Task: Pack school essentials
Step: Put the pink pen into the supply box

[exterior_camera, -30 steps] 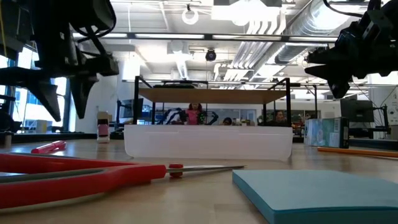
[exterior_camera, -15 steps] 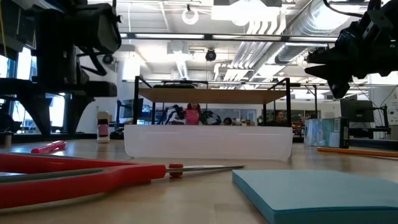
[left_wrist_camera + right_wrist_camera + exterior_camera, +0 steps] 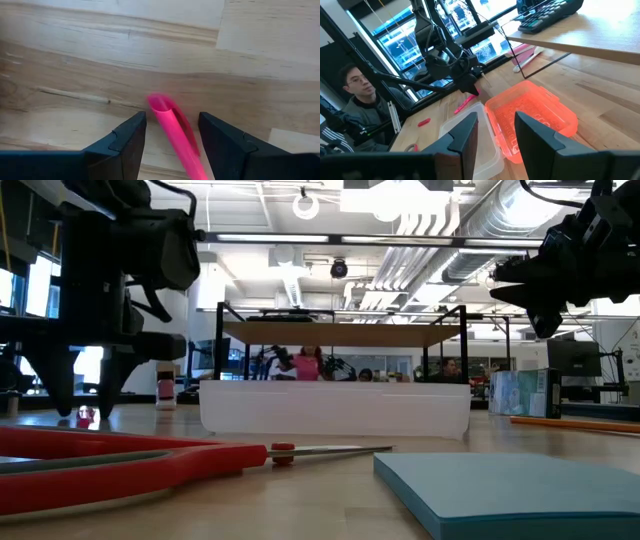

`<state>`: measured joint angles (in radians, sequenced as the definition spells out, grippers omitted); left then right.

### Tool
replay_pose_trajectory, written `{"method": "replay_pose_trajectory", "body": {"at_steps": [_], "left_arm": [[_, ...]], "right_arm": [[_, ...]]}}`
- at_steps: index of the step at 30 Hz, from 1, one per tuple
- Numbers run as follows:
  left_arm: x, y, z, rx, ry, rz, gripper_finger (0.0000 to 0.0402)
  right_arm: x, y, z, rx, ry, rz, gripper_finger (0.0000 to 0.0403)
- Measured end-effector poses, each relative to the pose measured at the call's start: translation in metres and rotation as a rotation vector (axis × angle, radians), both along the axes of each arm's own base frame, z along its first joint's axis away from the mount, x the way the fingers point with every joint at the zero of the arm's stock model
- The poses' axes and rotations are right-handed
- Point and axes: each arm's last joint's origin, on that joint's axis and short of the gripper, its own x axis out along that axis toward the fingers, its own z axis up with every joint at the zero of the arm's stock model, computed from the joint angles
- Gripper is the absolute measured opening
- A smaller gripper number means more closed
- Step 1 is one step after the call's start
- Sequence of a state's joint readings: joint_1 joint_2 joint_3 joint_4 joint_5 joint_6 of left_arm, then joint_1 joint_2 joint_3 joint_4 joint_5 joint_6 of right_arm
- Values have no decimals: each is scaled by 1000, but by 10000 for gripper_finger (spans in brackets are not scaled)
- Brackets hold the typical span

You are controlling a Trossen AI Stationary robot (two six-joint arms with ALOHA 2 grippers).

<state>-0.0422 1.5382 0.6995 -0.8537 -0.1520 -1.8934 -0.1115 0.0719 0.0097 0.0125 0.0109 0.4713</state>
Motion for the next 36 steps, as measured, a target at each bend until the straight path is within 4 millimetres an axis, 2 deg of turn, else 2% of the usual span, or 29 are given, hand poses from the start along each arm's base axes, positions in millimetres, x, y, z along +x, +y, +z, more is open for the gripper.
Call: {"method": "replay_pose_trajectory", "body": {"at_steps": [6, 21, 36], "left_arm": [[1, 0, -1, -6, 0, 1, 161], [3, 0, -2, -6, -15, -18, 56], [4, 0, 3, -3, -48, -48, 53]], "right_arm": [[0, 0, 0, 0, 0, 0, 122], [0, 0, 0, 0, 0, 0, 122], [0, 0, 0, 0, 0, 0, 122]]}}
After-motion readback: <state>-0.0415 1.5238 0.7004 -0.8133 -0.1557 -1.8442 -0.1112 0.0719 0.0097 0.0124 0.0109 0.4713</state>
